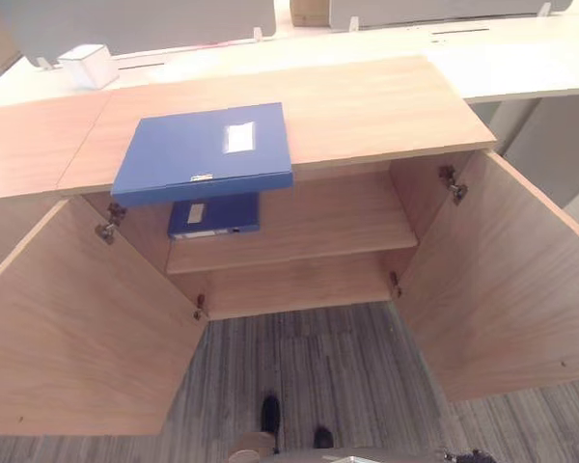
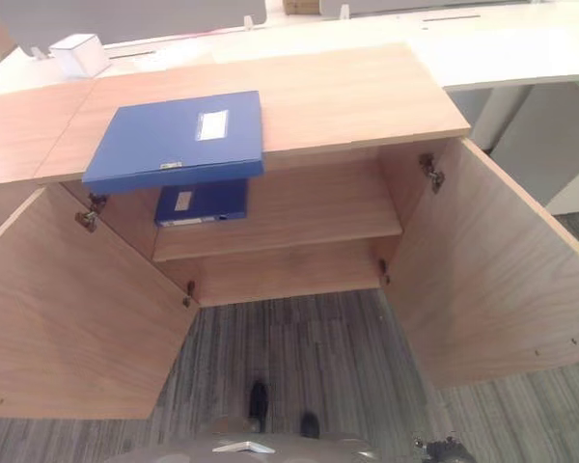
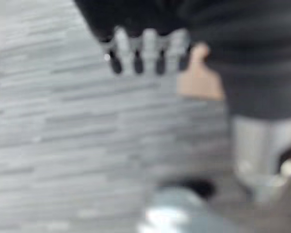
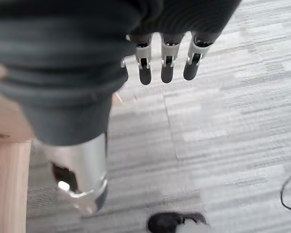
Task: Put the empty folder in the office cabinet
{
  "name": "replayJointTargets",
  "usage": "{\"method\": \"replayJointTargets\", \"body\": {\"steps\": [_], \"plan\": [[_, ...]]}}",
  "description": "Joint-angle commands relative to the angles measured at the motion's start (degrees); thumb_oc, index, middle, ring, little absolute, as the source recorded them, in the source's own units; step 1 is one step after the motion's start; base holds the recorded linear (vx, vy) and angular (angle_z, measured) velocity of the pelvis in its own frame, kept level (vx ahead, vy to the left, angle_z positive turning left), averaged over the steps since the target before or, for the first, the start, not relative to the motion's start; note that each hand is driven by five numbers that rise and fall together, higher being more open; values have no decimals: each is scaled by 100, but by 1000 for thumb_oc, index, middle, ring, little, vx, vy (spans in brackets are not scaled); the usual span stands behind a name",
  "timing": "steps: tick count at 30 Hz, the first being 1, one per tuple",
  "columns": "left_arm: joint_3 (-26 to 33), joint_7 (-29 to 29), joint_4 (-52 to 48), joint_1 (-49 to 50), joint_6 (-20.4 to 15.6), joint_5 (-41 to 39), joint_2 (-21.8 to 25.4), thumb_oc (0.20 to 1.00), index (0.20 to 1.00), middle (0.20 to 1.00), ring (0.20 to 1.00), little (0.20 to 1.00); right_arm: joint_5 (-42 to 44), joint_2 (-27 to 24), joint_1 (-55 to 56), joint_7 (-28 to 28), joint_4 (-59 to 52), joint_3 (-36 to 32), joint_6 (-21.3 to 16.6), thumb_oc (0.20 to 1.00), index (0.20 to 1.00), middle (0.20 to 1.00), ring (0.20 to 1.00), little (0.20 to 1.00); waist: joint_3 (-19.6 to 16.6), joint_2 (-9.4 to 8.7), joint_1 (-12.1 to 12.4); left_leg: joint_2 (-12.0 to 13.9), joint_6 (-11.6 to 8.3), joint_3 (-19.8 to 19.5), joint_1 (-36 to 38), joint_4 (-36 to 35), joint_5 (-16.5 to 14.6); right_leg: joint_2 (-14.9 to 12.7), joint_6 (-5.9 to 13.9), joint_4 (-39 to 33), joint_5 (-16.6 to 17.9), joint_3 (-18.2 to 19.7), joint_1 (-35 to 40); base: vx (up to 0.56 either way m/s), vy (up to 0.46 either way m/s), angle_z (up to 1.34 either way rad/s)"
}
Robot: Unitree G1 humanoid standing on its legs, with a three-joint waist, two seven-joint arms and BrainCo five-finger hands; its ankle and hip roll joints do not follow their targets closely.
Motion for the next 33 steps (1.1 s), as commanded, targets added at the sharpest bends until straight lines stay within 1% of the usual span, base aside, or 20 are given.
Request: {"method": "replayJointTargets", "body": {"steps": [1, 4, 5, 6, 8, 14, 16, 17, 18, 21, 22, 23, 25, 26, 27, 28, 29, 30, 31, 33], "plan": [[258, 161, 469, -167, 12, -11, 348, 1000, 1000, 1000, 1000, 1000, 100, -34, 114, -103, 140, -82, 73, 1000, 1000, 1000, 1000, 1000, -181, 62, 88, 42, 41, 225, 129, 5, -354, -525, 813, -23, -244, -43, 50, 69, 87, -2], [310, 156, 406, -205, -10, -148, 377, 1000, 1000, 1000, 1000, 1000, 53, -6, 129, -97, 195, -122, 94, 1000, 1000, 1000, 1000, 1000, -223, 61, 58, 16, 67, 231, 214, 5, -454, -571, 852, -23, -244, -16, 81, 55, 103, -19], [145, 270, 172, -500, -38, -334, 181, 1000, 1000, 1000, 1000, 1000, 4, 29, 170, -129, 177, -70, 106, 1000, 1000, 1000, 1000, 1000, -258, 43, 8, 6, 77, 272, 262, 5, -513, -597, 885, -23, -239, -2, 94, 37, 68, -2], [144, 272, 172, -502, -37, -335, 178, 1000, 1000, 1000, 1000, 1000, 3, 27, 170, -129, 176, -72, 107, 1000, 1000, 1000, 1000, 1000, -251, 45, 11, 6, 77, 274, 269, 5, -516, -598, 885, -23, -240, -1, 100, 29, 81, 9], [276, 167, -60, -212, -73, -465, 398, 1000, 1000, 1000, 1000, 1000, 50, -40, 155, -142, 175, -189, 112, 1000, 1000, 1000, 1000, 1000, -233, 66, 58, -18, 97, 245, 279, 5, -542, -636, 916, -23, -220, -22, 92, -7, 66, 7], [325, 180, -426, 47, -187, -506, 550, 1000, 1000, 1000, 1000, 1000, 40, -161, 161, -163, 145, -332, 77, 1000, 1000, 1000, 1000, 1000, -181, 103, 76, -90, 129, 221, 256, 5, -601, -735, 999, -23, -193, -62, 53, -20, 85, 2], [305, 224, -935, 119, -253, -610, 613, 1000, 1000, 1000, 1000, 1000, 86, -172, 145, -192, 94, -389, 52, 1000, 1000, 1000, 1000, 1000, -164, 115, 82, -125, 161, 225, 242, 5, -633, -790, 1041, -23, -163, -64, 22, -15, 103, 12], [305, 224, -939, 122, -251, -610, 613, 1000, 1000, 1000, 1000, 1000, 86, -172, 146, -192, 93, -388, 52, 1000, 1000, 1000, 1000, 1000, -165, 114, 83, -126, 161, 225, 242, 5, -634, -791, 1042, -23, -163, -64, 21, -8, 102, 5], [327, 299, -1402, 186, -281, -641, 705, 1000, 1000, 1000, 1000, 1000, 107, -163, 133, -195, 68, -436, 57, 1000, 1000, 1000, 1000, 1000, -158, 126, 87, -160, 184, 246, 237, 5, -660, -835, 1083, -23, -134, -36, -5, -3, 72, 4], [328, 300, -1406, 188, -279, -641, 706, 1000, 1000, 1000, 1000, 1000, 107, -163, 134, -195, 67, -436, 57, 1000, 1000, 1000, 1000, 1000, -159, 125, 88, -160, 185, 247, 237, 5, -660, -835, 1084, -23, -134, -35, -5, -1, 24, 0], [347, 342, -1668, 219, -300, -657, 742, 1000, 1000, 1000, 1000, 1000, 110, -154, 130, -202, 60, -448, 61, 1000, 1000, 1000, 1000, 1000, -159, 128, 93, -173, 196, 258, 234, 5, -673, -858, 1100, -23, -121, -32, -12, 4, 74, -2], [420, 465, -2265, 286, -296, -586, 843, 1000, 1000, 1000, 1000, 1000, 108, -111, 142, -218, 49, -486, 93, 1000, 1000, 1000, 1000, 1000, -162, 131, 100, -197, 222, 276, 243, 5, -697, -901, 1122, -7, -100, 3, -21, 11, 90, -4], [474, 516, -2551, 333, -295, -631, 862, 1000, 1000, 1000, 1000, 1000, 107, -92, 164, -227, 47, -500, 107, 1000, 1000, 1000, 1000, 1000, -175, 132, 106, -205, 230, 283, 254, 5, -709, -915, 1130, -5, -98, 7, -11, 20, 50, -5], [562, 592, -3162, 442, -307, -542, 932, 1000, 1000, 1000, 1000, 1000, 108, -61, 198, -236, 31, -534, 121, 1000, 1000, 1000, 1000, 1000, -205, 124, 120, -219, 240, 289, 288, 5, -738, -931, 1141, -10, -98, 16, 12, 0, 0, 0], [564, 592, -3174, 452, -299, -539, 933, 1000, 1000, 1000, 1000, 1000, 108, -59, 202, -236, 30, -532, 122, 1000, 1000, 1000, 1000, 1000, -206, 122, 120, -219, 240, 291, 292, 5, -739, -931, 1142, -11, -99, 17, 15, 43, 25, -1], [667, 691, -3810, 589, -315, -302, 1007, 1000, 1000, 1000, 1000, 1000, 92, -12, 238, -247, -6, -558, 125, 1000, 1000, 1000, 1000, 1000, -237, 104, 141, -221, 244, 292, 326, 5, -758, -951, 1150, -17, -103, 16, 55, 21, 5, -3], [670, 691, -3821, 597, -308, -299, 1008, 1000, 1000, 1000, 1000, 1000, 92, -10, 239, -247, -6, -556, 125, 1000, 1000, 1000, 1000, 1000, -236, 102, 140, -222, 244, 293, 329, 5, -758, -951, 1150, -17, -104, 16, 58, 36, 2, -4], [786, 783, -4356, 742, -314, 15, 1066, 1000, 1000, 1000, 1000, 1000, 91, 21, 267, -251, -17, -581, 148, 1000, 1000, 1000, 1000, 1000, -255, 79, 169, -220, 245, 284, 369, 5, -781, -954, 1147, -22, -117, 7, 99, 0, 0, 0], [792, 782, -4373, 756, -303, 20, 1066, 1000, 1000, 1000, 1000, 1000, 91, 22, 270, -251, -18, -577, 149, 1000, 1000, 1000, 1000, 1000, -254, 76, 167, -221, 245, 284, 373, 5, -782, -955, 1147, -23, -118, 7, 104, 0, 0, 0], [892, 917, -4713, 836, -310, 406, 1112, 1000, 1000, 1000, 1000, 1000, 88, 43, 272, -272, -24, -593, 162, 1000, 1000, 1000, 1000, 1000, -277, 50, 195, -222, 242, 271, 419, 5, -808, -956, 1139, -23, -140, -5, 146, 15, -13, 1]]}}
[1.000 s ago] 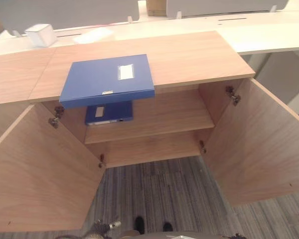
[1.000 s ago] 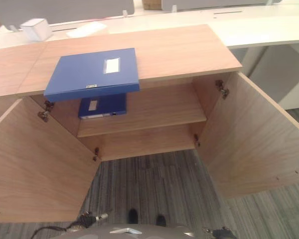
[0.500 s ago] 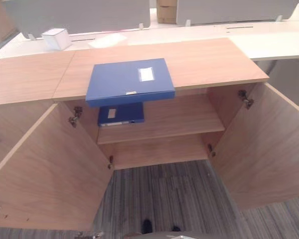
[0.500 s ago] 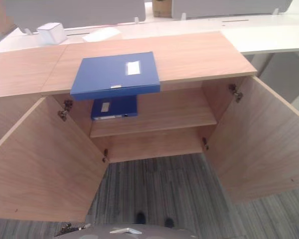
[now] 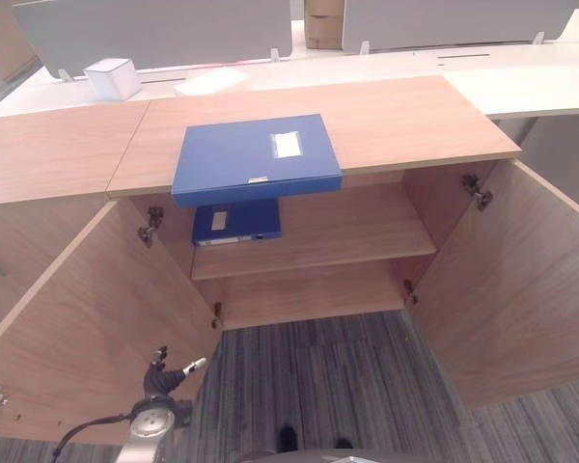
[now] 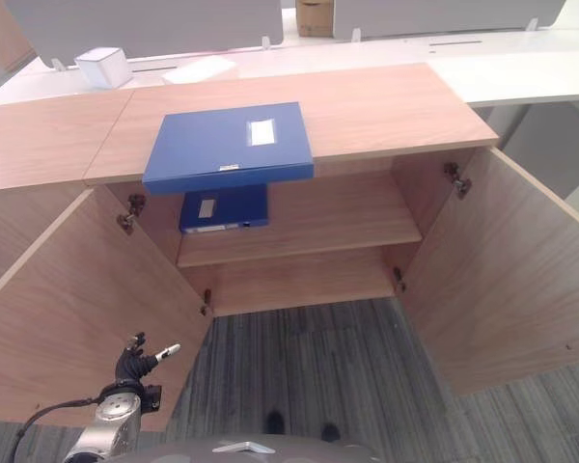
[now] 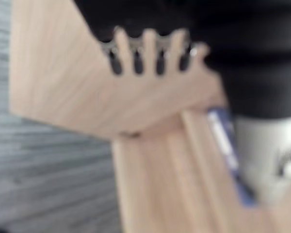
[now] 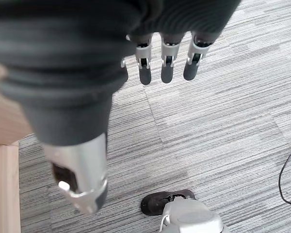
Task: Put the empty folder in the office cabinet
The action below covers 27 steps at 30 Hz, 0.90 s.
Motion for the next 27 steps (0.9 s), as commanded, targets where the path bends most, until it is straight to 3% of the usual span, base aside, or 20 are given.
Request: {"method": "replayJointTargets", "body": {"steps": [1, 4, 10, 16, 17, 18, 27], "plan": [[485, 523, -525, -55, -187, 1095, 409, 1000, 1000, 1000, 1000, 1000, 114, -33, -189, -155, 220, -25, 51, 1000, 1000, 1000, 1000, 1000, -52, -128, 117, 194, -312, 84, 249, 7, -590, -470, 631, -10, -181, -29, 260, 24, -20, 3], [602, 771, -832, -35, -182, 1519, 556, 1000, 1000, 1000, 1000, 1000, 118, -25, -171, -161, 225, -28, 58, 1000, 1000, 1000, 1000, 1000, -71, -152, 127, 200, -321, 78, 295, 7, -608, -471, 629, -10, -196, -43, 307, 23, -27, 3], [1115, 1520, -1932, -175, -247, 3032, 1329, 1000, 1000, 1000, 1000, 1000, 222, 31, -155, -128, 350, -35, 35, 1000, 1000, 1000, 1000, 1000, -124, -195, 132, 239, -374, 87, 392, 7, -646, -463, 618, -10, -231, -71, 393, 5, -15, 2], [1113, 1530, -1921, -185, -251, 3040, 1334, 1000, 1000, 1000, 1000, 1000, 223, 39, -162, -128, 353, -35, 32, 1000, 1000, 1000, 1000, 1000, -114, -203, 133, 239, -375, 87, 397, 7, -646, -463, 617, -10, -232, -71, 398, -5, -6, -1], [1045, 1883, -2186, -743, -227, 3808, 1997, 1000, 1000, 1000, 1000, 1000, 213, -11, -129, -138, 353, 100, -40, 1000, 1000, 1000, 1000, 1000, -147, -189, 35, 271, -413, 134, 420, 7, -616, -458, 628, -10, -172, -68, 392, -10, -53, 3], [925, 1887, -2256, -931, -188, 4041, 2185, 1000, 1000, 1000, 1000, 1000, 192, -27, -146, -153, 364, 116, -55, 1000, 1000, 1000, 1000, 1000, -167, -193, 2, 280, -422, 146, 444, 7, -664, -460, 634, -10, -200, -59, 411, -13, -59, 10], [16, 1781, -1990, -1675, -98, 4968, 2751, 1000, 1000, 1000, 1000, 1000, 200, -86, -114, -164, 446, 178, -88, 1000, 1000, 1000, 1000, 1000, -218, -124, -222, 325, -452, 300, 513, 7, -704, -460, 669, -10, -172, -11, 411, 4, -11, -8]]}}
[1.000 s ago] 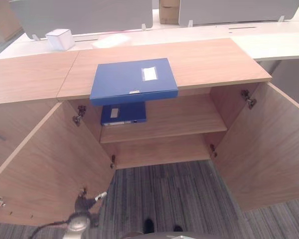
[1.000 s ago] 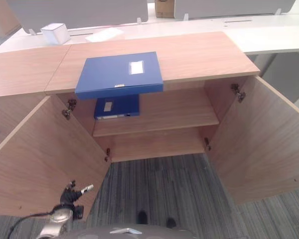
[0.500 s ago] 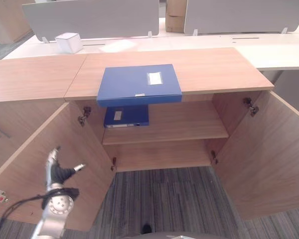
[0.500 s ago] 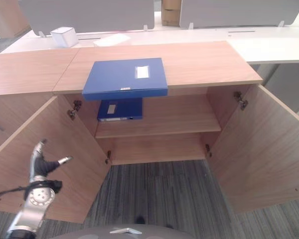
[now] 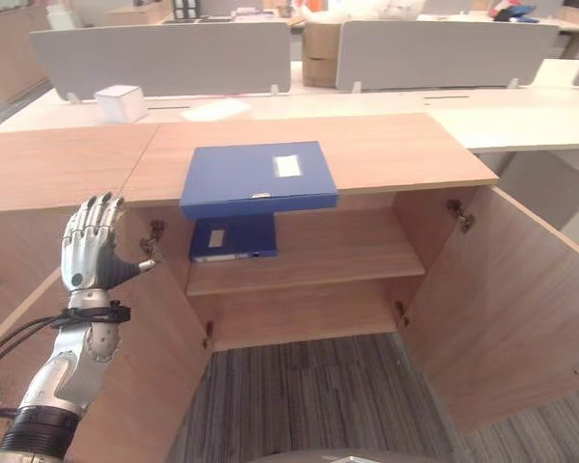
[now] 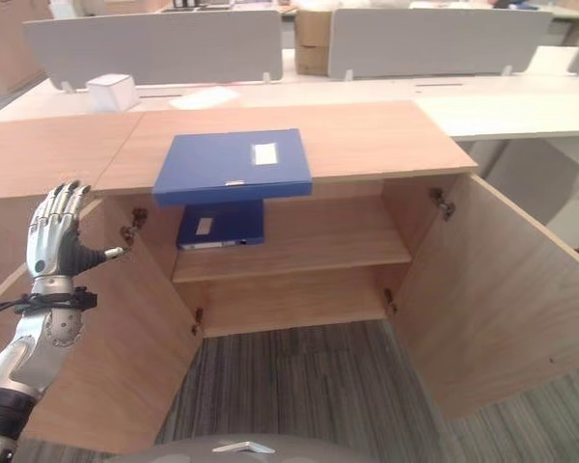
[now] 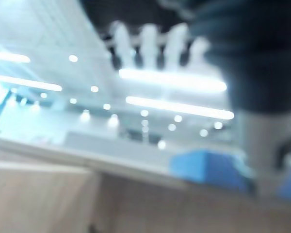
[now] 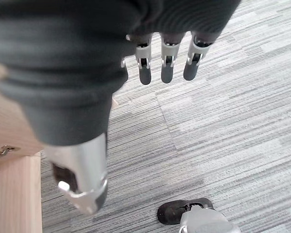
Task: Put the empty folder in the office cabinet
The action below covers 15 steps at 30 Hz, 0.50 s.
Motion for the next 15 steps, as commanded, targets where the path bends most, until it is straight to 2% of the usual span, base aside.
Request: {"method": "replayJointTargets", "body": {"steps": [1, 15], "plan": [[-40, 131, 227, -646, -50, 445, 317, 1000, 1000, 1000, 1000, 1000, 196, -92, -280, -118, 387, 135, -75, 1000, 1000, 1000, 1000, 1000, 70, 9, -128, 306, -436, 192, 181, 8, -660, -461, 644, 14, -111, -89, 124, -2, -4, -6], [-1025, 82, 823, -1641, 79, 914, 469, 1000, 1000, 1000, 1000, 1000, 255, -147, -231, -221, 425, 146, -126, 1000, 1000, 1000, 1000, 1000, 64, 80, -361, 346, -452, 354, 153, 8, -678, -443, 684, 14, -87, 27, 15, 4, -7, -5]]}}
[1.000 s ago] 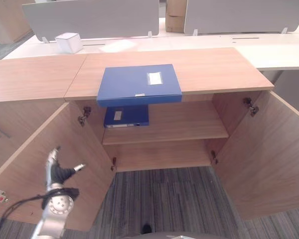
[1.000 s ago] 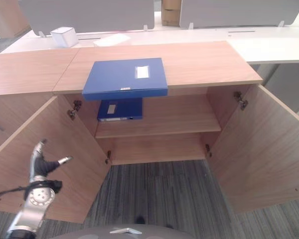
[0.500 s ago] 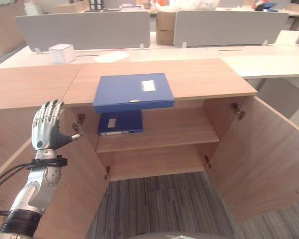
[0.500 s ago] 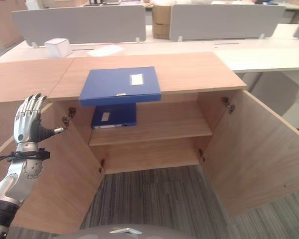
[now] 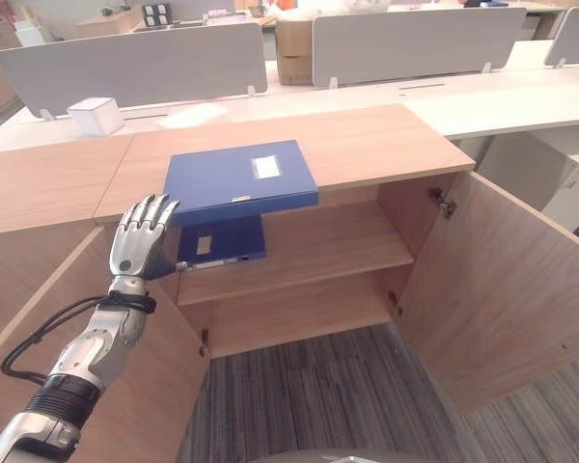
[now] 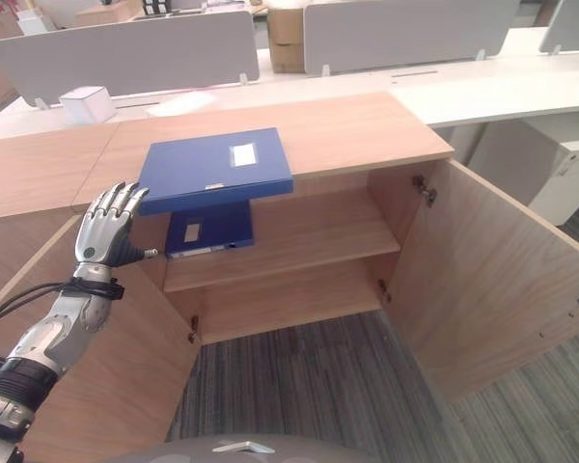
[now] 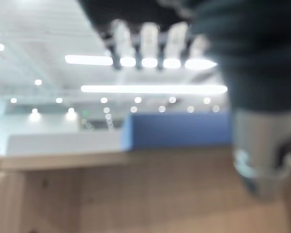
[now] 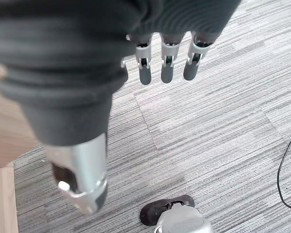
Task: Put the empty folder in the office cabinet
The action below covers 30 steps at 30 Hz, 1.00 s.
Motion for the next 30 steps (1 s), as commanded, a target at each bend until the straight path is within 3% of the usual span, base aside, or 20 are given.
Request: {"method": "replayJointTargets", "body": {"steps": [1, 30], "plan": [[134, 142, 189, -794, 29, 218, 308, 1000, 1000, 1000, 1000, 1000, 253, -119, -323, -117, 267, 92, -80, 1000, 1000, 1000, 1000, 1000, 86, -55, -107, 332, -448, 200, 181, 9, -676, -444, 642, 18, -114, -115, 124, 4, -3, -4], [-970, 401, 1301, -2836, 393, 246, 556, 1000, 1000, 1000, 1000, 1000, 543, -230, -365, -282, 137, 175, -219, 1000, 1000, 1000, 1000, 1000, 297, -1, -380, 354, -452, 407, -285, 9, -598, -432, 744, 18, 60, 59, -447, -8, 2, -4]]}}
